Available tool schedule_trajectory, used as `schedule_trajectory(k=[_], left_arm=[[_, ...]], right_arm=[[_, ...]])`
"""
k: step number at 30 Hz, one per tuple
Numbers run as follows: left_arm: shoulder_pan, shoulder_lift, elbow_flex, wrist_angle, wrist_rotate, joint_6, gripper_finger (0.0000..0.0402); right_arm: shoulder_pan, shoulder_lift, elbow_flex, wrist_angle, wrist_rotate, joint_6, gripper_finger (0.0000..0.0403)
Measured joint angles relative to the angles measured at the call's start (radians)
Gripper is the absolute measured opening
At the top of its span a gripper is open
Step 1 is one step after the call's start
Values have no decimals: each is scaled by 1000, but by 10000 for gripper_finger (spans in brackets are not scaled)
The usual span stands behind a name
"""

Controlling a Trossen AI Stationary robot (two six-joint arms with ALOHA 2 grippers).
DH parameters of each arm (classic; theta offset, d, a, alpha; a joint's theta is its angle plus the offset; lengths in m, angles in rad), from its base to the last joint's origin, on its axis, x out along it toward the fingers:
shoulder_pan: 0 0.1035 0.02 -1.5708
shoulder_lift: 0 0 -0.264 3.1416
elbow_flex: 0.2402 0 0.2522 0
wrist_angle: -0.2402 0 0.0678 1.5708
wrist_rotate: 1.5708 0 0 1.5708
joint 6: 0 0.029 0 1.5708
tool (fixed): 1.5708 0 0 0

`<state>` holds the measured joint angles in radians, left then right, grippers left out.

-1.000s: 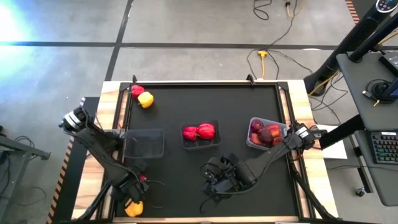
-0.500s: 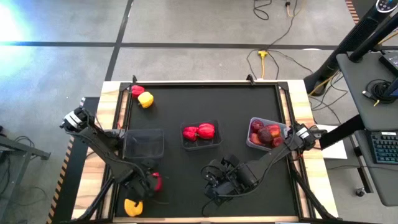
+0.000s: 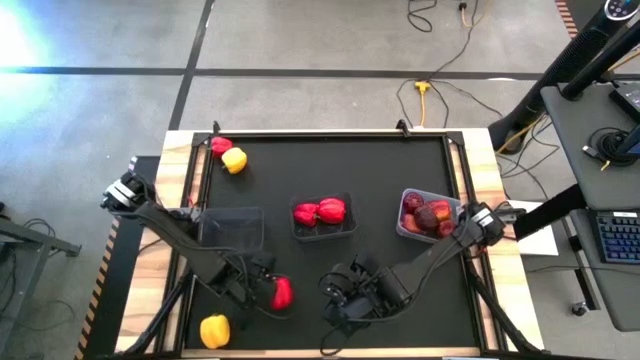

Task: Sort produce into baskets
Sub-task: Put the red bell pepper into the right black bin

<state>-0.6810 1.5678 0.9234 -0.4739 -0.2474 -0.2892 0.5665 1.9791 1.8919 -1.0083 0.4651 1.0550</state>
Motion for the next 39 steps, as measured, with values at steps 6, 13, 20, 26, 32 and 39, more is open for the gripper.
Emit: schedule_trajectory(k=[6,13,20,26,32,39], left_arm=[[21,67,61,36,-9,161,340],[29,160,174,18,-8,527,370],[69,231,266,-47,2,830,369],[83,302,358,-65,68,1018,369],[93,365,434,-111,87,1073,369],[110,390,449,-122,164,1062,366]], right_arm=[[34,36,0,4,-54,49,377],[90,36,-49,20,7,236,377],[158,36,-121,24,5,461,377],[201,36,-172,27,6,622,377],[213,36,-203,46,6,672,377],[212,36,-221,64,11,635,377]])
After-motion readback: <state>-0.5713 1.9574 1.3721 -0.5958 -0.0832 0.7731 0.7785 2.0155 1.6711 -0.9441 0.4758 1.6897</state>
